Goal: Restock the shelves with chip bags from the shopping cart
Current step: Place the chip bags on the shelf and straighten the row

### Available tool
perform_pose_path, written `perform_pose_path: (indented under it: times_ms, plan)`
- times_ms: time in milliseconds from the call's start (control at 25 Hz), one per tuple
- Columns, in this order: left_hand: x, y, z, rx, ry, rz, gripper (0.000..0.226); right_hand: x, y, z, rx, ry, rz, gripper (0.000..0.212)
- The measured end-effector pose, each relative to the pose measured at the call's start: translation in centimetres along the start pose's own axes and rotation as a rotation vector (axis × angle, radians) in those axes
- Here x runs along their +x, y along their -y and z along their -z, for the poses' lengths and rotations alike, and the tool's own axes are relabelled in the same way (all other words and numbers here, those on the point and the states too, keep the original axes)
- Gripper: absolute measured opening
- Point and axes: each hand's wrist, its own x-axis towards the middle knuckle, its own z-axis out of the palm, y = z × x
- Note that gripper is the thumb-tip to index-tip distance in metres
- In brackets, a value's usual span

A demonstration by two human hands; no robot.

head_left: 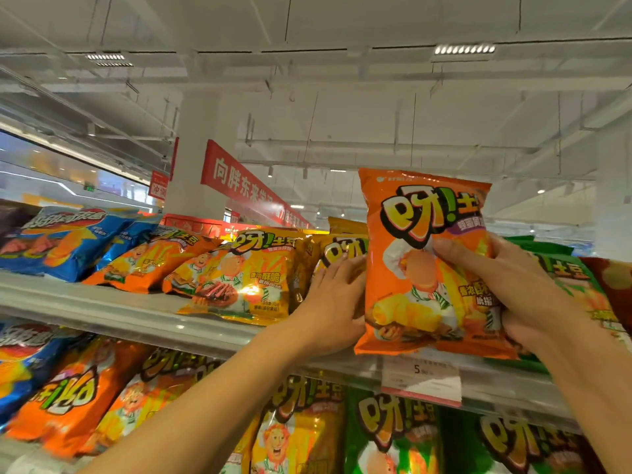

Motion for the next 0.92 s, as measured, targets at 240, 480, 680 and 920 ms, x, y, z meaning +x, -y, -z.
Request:
perform_pose_path:
  times_ms: [240,480,680,920]
  plan:
    - [-8.9,7.2,3.1,0.079,-0.356,0.003,0.064,1.6,1.1,-8.1,0.031,0.093,0.008,0.056]
    - [-17.8,22.8,8.0,0.151,-0.333,0.222,0.07,4.4,1.2,-21.5,0.06,0.085,0.019,0.056]
    - [-21.9,32.1,9.6,0.156,-0.188,0.182,0.052,8.0,-0.9,-32.8,-0.039,-0.051,0.014,0.088]
    - [-21.1,33.2,8.0,0.115,-0.381,0.139,0.042,12.1,-4.0,-41.3,-0.201,-0.238,0.034,0.101]
